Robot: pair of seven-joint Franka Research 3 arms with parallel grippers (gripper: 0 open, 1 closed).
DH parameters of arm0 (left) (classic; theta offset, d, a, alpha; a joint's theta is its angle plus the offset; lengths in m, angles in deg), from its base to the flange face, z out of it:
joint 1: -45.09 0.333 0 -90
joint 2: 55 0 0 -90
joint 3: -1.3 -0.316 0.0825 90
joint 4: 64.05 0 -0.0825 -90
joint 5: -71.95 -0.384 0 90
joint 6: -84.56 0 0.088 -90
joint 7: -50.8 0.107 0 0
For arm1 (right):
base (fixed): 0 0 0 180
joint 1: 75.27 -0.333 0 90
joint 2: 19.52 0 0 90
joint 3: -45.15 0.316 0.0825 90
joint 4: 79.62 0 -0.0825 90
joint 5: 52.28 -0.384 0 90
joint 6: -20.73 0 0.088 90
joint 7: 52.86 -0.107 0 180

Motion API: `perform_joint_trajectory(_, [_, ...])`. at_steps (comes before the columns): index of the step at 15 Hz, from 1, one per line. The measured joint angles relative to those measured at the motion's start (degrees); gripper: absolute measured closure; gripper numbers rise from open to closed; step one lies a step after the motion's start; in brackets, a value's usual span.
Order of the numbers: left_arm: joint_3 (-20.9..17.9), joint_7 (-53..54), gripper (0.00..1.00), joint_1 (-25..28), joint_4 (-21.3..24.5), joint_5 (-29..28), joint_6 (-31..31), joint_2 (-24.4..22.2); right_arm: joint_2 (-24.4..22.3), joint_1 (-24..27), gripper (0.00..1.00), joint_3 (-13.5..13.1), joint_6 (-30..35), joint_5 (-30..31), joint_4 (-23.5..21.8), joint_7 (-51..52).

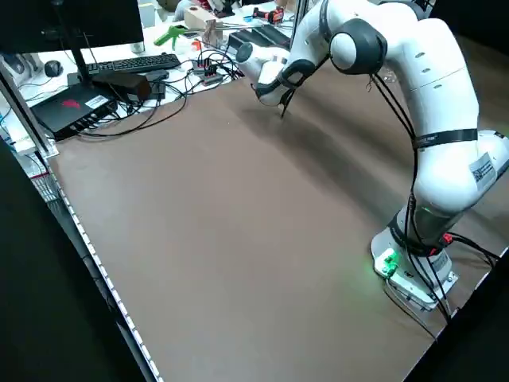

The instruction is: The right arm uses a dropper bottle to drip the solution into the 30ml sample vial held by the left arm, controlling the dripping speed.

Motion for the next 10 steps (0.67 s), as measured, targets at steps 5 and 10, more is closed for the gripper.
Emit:
perform_joint_trajectory(5, [0.0, 0.9, 0.69, 0.8, 0.0, 0.0, 0.0, 0.7, 0.9, 0.0, 0.94, 0.0, 0.0, 1.4, 0.0, 0.0])
perform_joint_trajectory(10, [-0.2, 0.9, 0.69, 0.8, -0.1, 0.0, 0.0, 0.7, 0.9, -0.1, 0.94, 0.0, 0.0, 1.4, 0.0, 0.0])
